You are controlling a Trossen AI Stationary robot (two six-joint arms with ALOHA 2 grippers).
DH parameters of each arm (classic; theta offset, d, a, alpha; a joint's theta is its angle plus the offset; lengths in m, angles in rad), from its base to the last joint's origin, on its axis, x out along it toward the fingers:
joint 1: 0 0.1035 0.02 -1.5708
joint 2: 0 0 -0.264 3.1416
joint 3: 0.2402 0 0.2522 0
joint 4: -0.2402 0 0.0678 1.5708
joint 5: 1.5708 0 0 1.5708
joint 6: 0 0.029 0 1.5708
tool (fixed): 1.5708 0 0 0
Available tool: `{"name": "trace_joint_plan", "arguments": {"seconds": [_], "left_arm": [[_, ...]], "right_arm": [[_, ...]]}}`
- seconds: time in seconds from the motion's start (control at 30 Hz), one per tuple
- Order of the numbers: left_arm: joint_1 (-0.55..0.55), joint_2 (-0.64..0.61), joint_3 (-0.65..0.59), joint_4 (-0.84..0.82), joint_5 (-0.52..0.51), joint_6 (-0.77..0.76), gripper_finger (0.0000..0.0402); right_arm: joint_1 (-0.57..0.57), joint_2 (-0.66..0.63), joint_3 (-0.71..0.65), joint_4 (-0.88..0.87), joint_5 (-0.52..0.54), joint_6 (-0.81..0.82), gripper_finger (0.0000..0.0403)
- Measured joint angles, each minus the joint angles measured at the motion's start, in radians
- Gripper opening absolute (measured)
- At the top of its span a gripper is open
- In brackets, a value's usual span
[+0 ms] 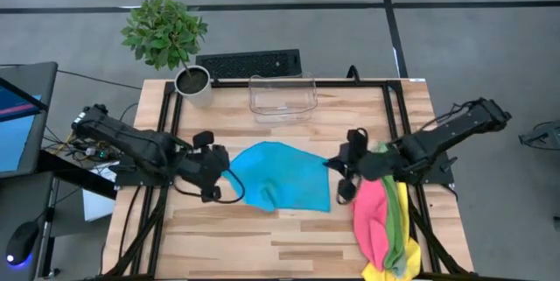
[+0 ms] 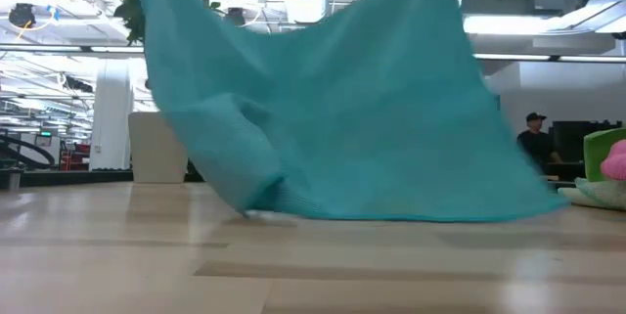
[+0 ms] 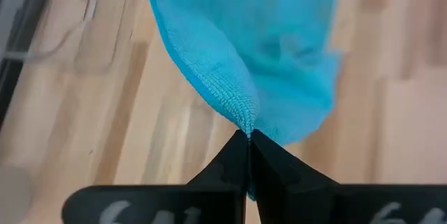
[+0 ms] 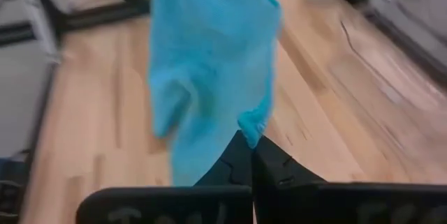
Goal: Fold microfiber towels
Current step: Fold the blue microfiber towel
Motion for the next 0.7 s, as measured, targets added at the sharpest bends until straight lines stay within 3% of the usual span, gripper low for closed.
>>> {"name": "trace_joint_plan", "arguments": {"seconds": [0.33,0.5,0.7], "left_arm": [[-0.150,-0.001,0.222,0.024,0.015,-0.079,0.0000],[-0.154,0.000,0.217,-0.031,-0.070,-0.131,0.0000],[-0.050,0.000,0.082,-0.075,-0.088,-0.156,0.0000]], "right_arm": [[0.197,-0.001,0.102,0.003,0.147,-0.038,0.0010],[0.211,-0.001,0.101,-0.093,0.207,0.077,0.0010],[0.122,0.000,0.007,-0.133,0.200,0.200,0.0010]]}}
